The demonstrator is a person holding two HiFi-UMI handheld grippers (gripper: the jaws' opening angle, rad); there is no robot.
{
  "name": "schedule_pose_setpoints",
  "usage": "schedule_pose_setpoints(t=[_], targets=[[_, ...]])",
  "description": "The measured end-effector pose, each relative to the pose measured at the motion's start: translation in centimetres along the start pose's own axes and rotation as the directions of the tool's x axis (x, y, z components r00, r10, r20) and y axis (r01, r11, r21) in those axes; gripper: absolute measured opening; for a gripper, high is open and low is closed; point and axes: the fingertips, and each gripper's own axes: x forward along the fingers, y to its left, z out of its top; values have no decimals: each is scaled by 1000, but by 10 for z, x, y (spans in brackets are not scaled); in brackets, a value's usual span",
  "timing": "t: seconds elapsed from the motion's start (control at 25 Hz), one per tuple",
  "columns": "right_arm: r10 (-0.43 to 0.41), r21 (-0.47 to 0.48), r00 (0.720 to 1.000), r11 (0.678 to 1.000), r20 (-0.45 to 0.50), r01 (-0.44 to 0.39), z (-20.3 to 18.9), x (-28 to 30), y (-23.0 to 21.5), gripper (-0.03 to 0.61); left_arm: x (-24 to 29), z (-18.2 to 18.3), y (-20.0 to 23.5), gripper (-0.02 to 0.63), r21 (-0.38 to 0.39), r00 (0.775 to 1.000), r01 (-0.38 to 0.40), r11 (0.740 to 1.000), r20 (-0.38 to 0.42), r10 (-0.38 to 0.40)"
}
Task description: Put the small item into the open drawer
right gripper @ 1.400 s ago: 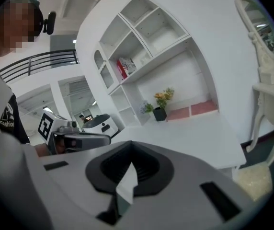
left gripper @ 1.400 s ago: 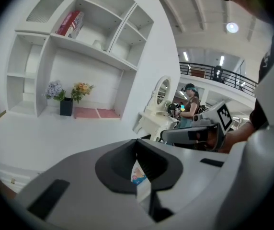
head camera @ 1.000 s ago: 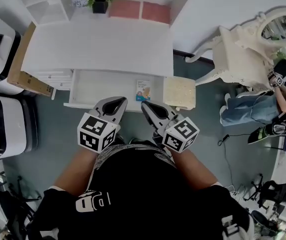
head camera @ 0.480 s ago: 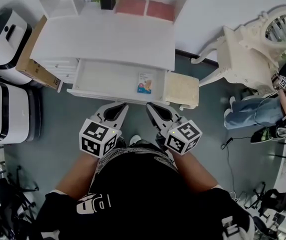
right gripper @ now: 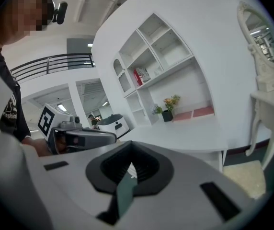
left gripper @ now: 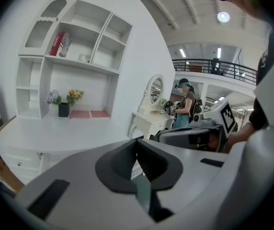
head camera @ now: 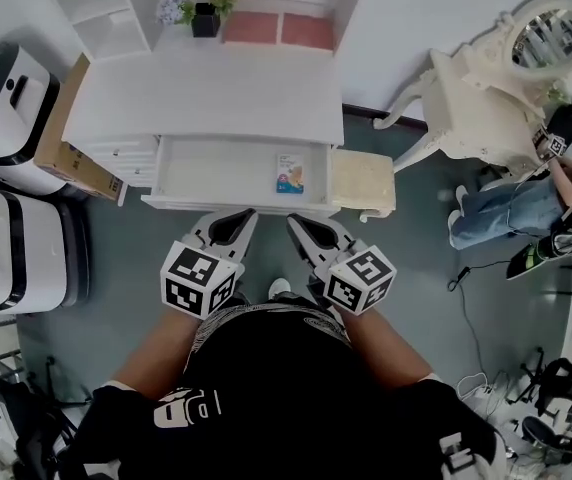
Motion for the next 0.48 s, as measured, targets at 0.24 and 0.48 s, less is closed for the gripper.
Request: schedule_pose_setpoints(t=[0.24, 0.48], targets=[[-38, -4, 999, 999, 2, 38, 1, 24, 15, 8, -21, 1, 23, 14, 33, 1000, 14, 999, -7, -13], [-62, -2, 998, 998, -6, 62, 1, 44, 30, 8, -37, -3, 46, 14, 27, 999, 29, 999, -14, -28]])
